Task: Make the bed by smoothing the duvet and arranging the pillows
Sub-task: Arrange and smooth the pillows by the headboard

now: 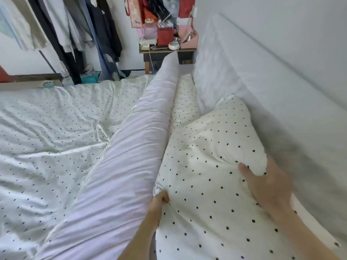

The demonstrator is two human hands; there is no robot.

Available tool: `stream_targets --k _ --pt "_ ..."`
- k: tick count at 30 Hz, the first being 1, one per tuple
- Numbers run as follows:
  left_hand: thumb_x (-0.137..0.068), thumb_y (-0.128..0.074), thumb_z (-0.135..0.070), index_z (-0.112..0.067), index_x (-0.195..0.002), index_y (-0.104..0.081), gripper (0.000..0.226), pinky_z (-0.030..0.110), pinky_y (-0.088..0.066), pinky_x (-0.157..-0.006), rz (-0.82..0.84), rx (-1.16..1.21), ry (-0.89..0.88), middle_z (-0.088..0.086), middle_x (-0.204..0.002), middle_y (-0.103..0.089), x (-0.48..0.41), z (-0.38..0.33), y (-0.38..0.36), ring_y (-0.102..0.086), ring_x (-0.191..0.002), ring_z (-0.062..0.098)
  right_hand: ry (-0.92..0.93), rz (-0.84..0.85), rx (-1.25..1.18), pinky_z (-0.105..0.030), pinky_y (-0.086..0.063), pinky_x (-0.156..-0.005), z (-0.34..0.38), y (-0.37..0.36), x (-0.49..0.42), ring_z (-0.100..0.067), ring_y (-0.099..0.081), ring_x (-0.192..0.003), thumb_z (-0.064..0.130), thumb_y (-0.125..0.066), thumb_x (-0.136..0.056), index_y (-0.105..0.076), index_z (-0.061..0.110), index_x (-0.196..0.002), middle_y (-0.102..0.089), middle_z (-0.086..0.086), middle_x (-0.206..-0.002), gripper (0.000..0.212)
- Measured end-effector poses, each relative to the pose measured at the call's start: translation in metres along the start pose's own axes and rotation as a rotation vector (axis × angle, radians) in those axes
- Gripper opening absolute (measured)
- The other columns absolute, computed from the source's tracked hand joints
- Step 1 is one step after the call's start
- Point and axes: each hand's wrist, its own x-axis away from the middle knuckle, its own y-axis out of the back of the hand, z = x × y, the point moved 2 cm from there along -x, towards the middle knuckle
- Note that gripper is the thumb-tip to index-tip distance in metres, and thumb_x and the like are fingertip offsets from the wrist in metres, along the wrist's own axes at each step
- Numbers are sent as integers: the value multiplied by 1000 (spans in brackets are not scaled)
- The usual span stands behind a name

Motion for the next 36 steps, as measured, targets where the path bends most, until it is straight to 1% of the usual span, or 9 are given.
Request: stream_targets --k 3,5,9,13,18,22,27,32,36 --pt "-49 -67 -39 -20 -54 -55 22 31 -39 -69 58 -14 16 4 -77 -54 -68 40 -33 -49 -71 21 54 -79 172 -40 -49 -66 -46 -31 -19 -23 -58 -66 59 -63 -82 -57 18 -86 -62 1 -67 42" --pt "-68 -70 -52 -14 -92 -71 46 38 -50 -91 68 -8 -3 5 -107 -68 -122 55 -48 -64 -95 24 16 -52 195 -38 -47 -69 -75 -48 -39 -25 -58 -73 62 -63 -80 -56 23 -92 -64 6 -76 42" --pt "-44 -66 -96 -32 -117 -67 97 44 -47 -105 -96 -82 13 -3 -118 -68 -159 37 -49 -64 -110 22 -276 170 415 -47 -46 -96 -121 -74 -92 -37 -54 -123 72 -56 -82 -41 6 -138 -56 -16 -135 88" --pt "-68 -70 -77 -24 -113 -66 70 35 -47 -93 -100 -71 -158 0 -106 -67 -122 -4 -57 -62 -98 22 -304 268 383 -47 -40 -107 -140 -96 -101 -34 -46 -137 81 -57 -76 -8 16 -157 -41 -6 -156 115" --pt "-88 -67 -55 -13 -119 -67 52 43 -50 -102 -448 -75 -383 8 -110 -70 -107 -26 7 -63 -112 29 -212 347 5 -43 -44 -107 -137 -148 -83 -18 -53 -133 69 -77 -67 -19 54 -148 -50 25 -141 101" --pt "-89 -62 -59 -6 -128 -57 67 39 -42 -105 -502 -276 -355 15 -126 -64 -108 -46 22 -56 -123 36 -179 408 49 -45 -38 -114 -149 -190 -93 -16 -39 -144 75 -66 -72 -8 46 -156 -34 18 -159 106" --pt "-104 -37 -46 -17 -146 -41 52 42 -42 -101 -390 -633 -279 18 -142 -46 -129 -34 -23 -50 -124 41 -153 209 128 -49 -50 -97 -167 -169 -124 -25 -56 -127 58 -60 -81 -33 45 -147 -58 11 -140 72" --pt "-94 -39 -68 -8 -146 -34 80 47 -34 -105 -505 -593 -170 19 -145 -45 -123 -24 -35 -42 -134 38 -135 270 209 -42 -50 -91 -171 -166 -143 -32 -59 -119 53 -52 -89 -40 37 -146 -64 -1 -127 61" --pt "-97 -46 -47 -18 -156 -24 69 49 -23 -116 -660 -975 -777 12 -158 -29 -104 -45 -66 -27 -144 33 179 65 485 -56 -34 -113 -119 -187 -137 -40 -31 -143 45 -47 -93 -41 18 -151 -34 -21 -158 64"
